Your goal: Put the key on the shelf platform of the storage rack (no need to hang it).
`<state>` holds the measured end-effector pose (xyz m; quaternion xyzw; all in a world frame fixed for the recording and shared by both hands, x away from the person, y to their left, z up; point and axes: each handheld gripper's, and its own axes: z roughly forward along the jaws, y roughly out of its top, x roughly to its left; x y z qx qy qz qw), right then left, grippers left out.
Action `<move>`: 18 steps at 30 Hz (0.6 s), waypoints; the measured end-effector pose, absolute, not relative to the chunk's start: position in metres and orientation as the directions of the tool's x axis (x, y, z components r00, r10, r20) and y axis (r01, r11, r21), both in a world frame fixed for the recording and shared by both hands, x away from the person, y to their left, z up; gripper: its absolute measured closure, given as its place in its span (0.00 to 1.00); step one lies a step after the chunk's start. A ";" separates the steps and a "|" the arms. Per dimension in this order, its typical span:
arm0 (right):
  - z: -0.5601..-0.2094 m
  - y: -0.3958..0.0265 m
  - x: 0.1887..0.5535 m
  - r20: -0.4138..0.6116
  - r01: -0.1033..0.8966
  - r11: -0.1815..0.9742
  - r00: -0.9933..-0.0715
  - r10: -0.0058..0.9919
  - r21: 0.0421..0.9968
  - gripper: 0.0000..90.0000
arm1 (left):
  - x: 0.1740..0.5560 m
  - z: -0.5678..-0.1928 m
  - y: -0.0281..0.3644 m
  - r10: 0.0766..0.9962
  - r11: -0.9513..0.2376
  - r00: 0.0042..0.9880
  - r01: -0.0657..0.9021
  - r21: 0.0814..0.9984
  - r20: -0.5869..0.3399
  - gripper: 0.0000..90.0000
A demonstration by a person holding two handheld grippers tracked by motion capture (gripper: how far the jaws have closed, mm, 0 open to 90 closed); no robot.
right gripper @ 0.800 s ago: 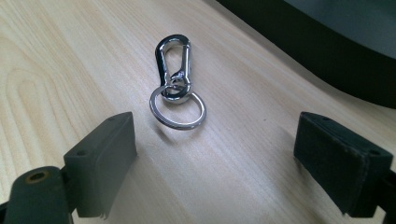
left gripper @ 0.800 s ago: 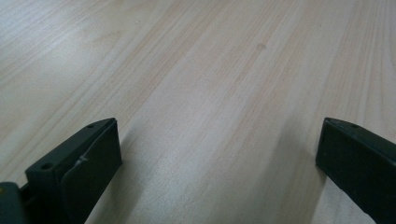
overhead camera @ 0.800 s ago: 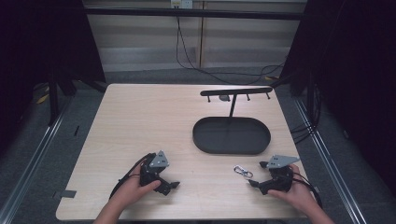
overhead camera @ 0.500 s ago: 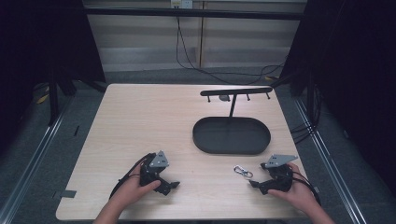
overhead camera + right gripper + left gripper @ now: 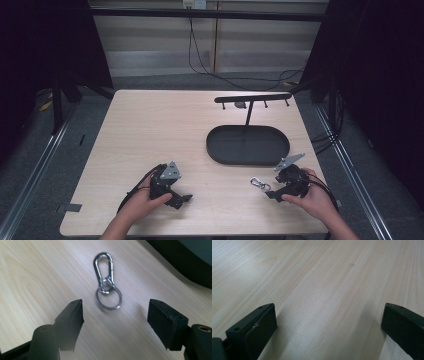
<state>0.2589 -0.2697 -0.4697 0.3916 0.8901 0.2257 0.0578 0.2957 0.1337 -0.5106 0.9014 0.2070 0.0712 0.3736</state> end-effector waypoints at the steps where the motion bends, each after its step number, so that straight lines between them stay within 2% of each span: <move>1: -0.466 -0.266 0.262 0.087 0.672 0.594 -0.692 0.717 0.443 0.33 | 0.296 -0.511 0.134 0.426 -0.635 0.904 0.320 0.703 -0.026 0.00; 8: -0.463 -0.252 0.268 0.080 0.672 0.625 -0.704 0.706 0.398 0.36 | 0.296 -0.511 0.134 0.426 -0.635 0.904 0.320 0.703 -0.026 0.00; 18: -0.461 -0.242 0.280 0.067 0.665 0.666 -0.723 0.688 0.337 0.47 | 0.296 -0.511 0.134 0.426 -0.635 0.904 0.320 0.703 -0.027 0.00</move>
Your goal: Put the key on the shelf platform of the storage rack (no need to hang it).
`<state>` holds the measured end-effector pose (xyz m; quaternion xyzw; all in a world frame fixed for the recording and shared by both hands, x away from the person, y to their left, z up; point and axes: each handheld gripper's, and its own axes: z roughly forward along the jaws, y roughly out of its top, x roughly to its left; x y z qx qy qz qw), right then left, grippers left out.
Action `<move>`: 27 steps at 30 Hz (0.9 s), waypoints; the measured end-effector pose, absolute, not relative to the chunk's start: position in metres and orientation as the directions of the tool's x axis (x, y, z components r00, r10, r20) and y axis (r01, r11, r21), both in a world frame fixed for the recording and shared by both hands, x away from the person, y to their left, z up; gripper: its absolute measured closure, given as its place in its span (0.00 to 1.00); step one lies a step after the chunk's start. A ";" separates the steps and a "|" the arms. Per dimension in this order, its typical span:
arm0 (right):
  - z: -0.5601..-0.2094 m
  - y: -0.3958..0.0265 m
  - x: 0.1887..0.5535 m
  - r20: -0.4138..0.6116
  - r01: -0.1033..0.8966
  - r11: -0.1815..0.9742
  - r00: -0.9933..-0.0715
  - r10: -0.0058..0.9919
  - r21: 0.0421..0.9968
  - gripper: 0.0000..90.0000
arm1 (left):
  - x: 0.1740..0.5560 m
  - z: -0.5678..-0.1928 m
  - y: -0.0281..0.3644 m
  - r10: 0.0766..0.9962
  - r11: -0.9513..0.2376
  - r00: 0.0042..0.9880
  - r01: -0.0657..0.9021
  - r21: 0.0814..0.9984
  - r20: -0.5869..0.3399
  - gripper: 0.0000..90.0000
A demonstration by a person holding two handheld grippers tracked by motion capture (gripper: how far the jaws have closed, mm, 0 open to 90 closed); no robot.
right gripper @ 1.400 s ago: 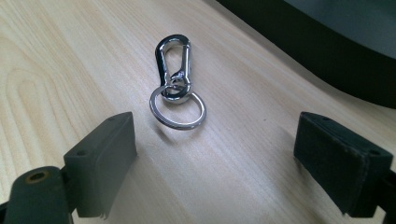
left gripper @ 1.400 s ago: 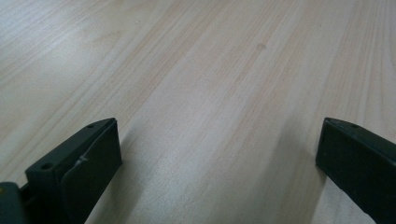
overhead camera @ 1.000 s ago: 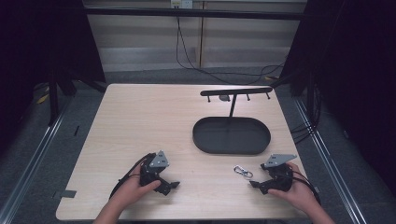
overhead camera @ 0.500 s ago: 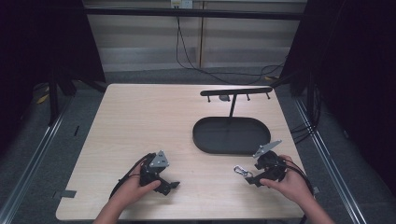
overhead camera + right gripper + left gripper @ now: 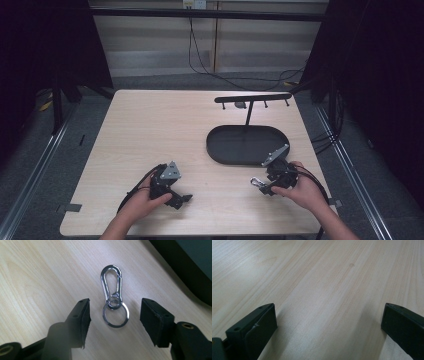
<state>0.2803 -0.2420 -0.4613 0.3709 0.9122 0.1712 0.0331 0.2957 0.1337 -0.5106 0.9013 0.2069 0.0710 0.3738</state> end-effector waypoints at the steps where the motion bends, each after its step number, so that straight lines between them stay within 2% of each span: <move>1: -0.461 -0.241 0.281 0.069 0.669 0.666 -0.721 0.690 0.330 0.48 | 0.296 -0.511 0.134 0.426 -0.636 0.904 0.320 0.703 -0.026 0.00; 24: -0.469 -0.217 0.296 0.053 0.640 0.738 -0.762 0.645 0.215 0.64 | 0.296 -0.511 0.134 0.426 -0.636 0.904 0.320 0.703 -0.026 0.00; 25: -0.468 -0.216 0.296 0.037 0.638 0.741 -0.763 0.646 0.211 0.75 | 0.296 -0.511 0.134 0.426 -0.636 0.904 0.320 0.703 -0.026 0.00; 27: -0.468 -0.217 0.297 0.046 0.639 0.741 -0.762 0.645 0.207 0.79 | 0.296 -0.511 0.134 0.426 -0.636 0.904 0.320 0.703 -0.026 0.00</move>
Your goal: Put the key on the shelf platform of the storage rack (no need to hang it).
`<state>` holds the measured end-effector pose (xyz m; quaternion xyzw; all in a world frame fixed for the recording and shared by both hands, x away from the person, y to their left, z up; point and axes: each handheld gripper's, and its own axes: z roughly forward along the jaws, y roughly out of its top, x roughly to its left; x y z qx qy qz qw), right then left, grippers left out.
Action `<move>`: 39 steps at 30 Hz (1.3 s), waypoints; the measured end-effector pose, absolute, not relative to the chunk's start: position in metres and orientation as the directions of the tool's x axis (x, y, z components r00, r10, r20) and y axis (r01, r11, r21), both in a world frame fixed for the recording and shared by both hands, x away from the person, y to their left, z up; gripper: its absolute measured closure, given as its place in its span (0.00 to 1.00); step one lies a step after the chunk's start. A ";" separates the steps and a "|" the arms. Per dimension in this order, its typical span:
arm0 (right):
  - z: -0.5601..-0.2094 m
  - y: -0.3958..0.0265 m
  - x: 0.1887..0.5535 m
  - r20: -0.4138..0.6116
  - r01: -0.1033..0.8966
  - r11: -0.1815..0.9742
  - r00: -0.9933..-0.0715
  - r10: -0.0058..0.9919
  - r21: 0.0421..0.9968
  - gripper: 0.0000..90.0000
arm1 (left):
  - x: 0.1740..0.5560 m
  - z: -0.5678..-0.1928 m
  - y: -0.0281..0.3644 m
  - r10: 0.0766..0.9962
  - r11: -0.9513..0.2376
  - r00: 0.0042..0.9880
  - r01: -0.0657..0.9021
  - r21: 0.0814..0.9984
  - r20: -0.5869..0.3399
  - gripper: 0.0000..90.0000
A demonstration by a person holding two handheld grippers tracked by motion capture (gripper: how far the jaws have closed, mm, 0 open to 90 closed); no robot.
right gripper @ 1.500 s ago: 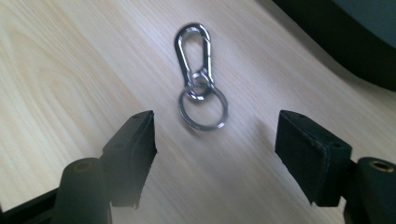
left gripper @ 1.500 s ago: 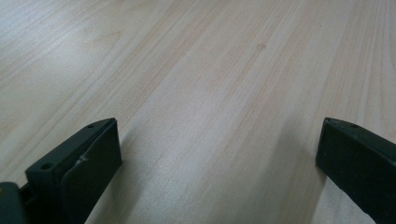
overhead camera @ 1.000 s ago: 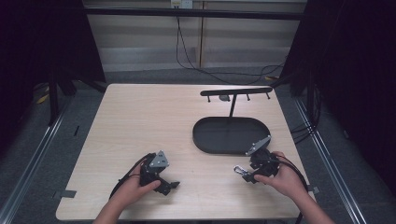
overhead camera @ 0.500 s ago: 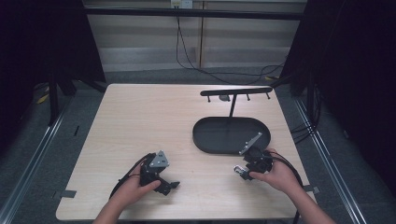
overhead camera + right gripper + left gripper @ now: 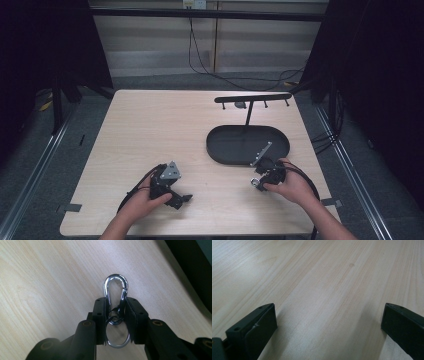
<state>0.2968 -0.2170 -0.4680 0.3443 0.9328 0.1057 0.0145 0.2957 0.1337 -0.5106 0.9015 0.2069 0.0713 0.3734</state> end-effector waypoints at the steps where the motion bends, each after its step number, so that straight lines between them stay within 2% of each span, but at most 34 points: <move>1: -0.468 -0.217 0.297 0.049 0.642 0.738 -0.760 0.648 0.206 0.79 | 0.296 -0.511 0.134 0.426 -0.635 0.904 0.320 0.703 -0.026 0.00; 5: -0.467 -0.217 0.297 0.068 0.667 0.718 -0.740 0.669 0.198 0.81 | 0.296 -0.511 0.134 0.426 -0.635 0.904 0.320 0.703 -0.026 0.00; 7: -0.462 -0.220 0.298 0.102 0.674 0.701 -0.734 0.672 0.234 0.94 | 0.296 -0.511 0.134 0.426 -0.635 0.904 0.320 0.703 -0.027 0.00; 8: -0.453 -0.222 0.299 0.107 0.675 0.692 -0.731 0.673 0.258 0.95 | 0.296 -0.511 0.134 0.426 -0.635 0.904 0.320 0.703 -0.027 0.00; 12: -0.454 -0.220 0.300 0.068 0.658 0.728 -0.749 0.659 0.193 0.95 | 0.296 -0.511 0.134 0.426 -0.635 0.904 0.320 0.703 -0.027 0.00; 24: -0.440 -0.221 0.303 0.099 0.666 0.715 -0.743 0.663 0.211 0.95 | 0.296 -0.511 0.134 0.426 -0.635 0.904 0.320 0.703 -0.026 0.00; 39: -0.417 -0.220 0.310 0.088 0.656 0.722 -0.750 0.655 0.218 0.95 | 0.296 -0.511 0.134 0.426 -0.635 0.904 0.320 0.703 -0.026 0.00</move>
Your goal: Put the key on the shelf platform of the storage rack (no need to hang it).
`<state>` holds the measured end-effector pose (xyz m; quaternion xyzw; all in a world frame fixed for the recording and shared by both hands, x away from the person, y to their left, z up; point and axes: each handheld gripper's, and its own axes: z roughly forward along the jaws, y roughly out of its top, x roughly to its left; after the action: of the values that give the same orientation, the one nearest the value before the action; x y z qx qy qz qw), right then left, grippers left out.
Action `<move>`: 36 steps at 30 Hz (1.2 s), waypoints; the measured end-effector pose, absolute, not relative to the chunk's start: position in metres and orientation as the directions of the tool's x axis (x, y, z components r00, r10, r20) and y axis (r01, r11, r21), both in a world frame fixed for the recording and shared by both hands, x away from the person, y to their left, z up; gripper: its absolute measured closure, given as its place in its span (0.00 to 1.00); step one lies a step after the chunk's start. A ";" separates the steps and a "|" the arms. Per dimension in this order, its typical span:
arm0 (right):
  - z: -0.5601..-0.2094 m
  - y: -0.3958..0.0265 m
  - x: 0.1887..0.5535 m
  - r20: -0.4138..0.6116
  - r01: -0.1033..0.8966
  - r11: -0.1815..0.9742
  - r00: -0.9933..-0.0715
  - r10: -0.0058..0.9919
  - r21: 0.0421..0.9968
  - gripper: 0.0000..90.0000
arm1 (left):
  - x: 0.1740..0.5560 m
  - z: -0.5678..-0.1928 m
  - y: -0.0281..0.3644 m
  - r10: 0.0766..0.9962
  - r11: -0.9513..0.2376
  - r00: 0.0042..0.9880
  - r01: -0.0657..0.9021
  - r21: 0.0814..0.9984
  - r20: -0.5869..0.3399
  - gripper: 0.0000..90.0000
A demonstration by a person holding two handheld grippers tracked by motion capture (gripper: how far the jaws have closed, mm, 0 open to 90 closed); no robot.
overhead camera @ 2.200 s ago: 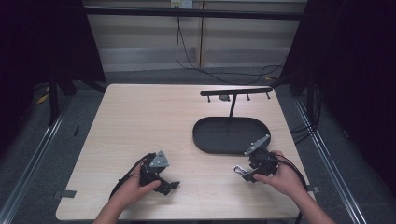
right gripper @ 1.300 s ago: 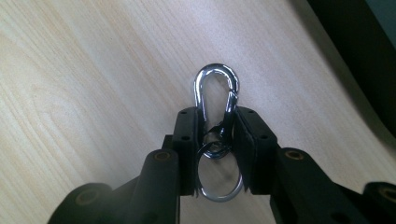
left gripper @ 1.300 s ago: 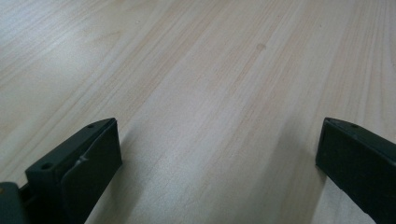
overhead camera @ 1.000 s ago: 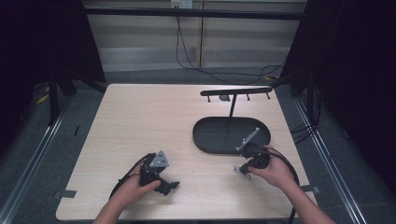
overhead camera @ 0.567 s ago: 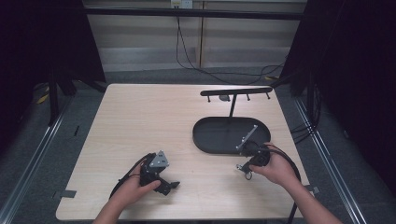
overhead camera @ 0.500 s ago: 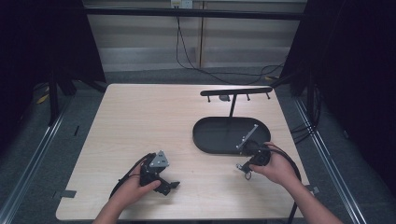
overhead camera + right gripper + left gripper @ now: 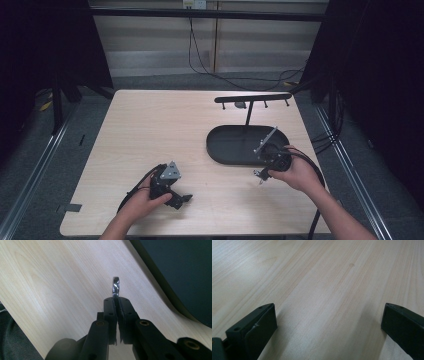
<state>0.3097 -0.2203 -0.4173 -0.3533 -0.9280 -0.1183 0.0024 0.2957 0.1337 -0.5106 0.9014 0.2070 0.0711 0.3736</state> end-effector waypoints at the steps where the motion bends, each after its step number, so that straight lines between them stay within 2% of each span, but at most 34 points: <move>1: -0.416 -0.221 0.311 0.090 0.660 0.719 -0.747 0.659 0.218 0.95 | 0.296 -0.511 0.134 0.426 -0.635 0.904 0.320 0.703 -0.027 0.00; 36: -0.395 -0.224 0.329 0.080 0.660 0.727 -0.748 0.659 0.191 0.95 | 0.296 -0.511 0.134 0.426 -0.635 0.904 0.320 0.703 -0.026 0.00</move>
<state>0.3291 -0.2236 -0.3949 -0.3548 -0.9291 -0.1041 0.0035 0.2957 0.1337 -0.5106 0.9014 0.2070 0.0711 0.3735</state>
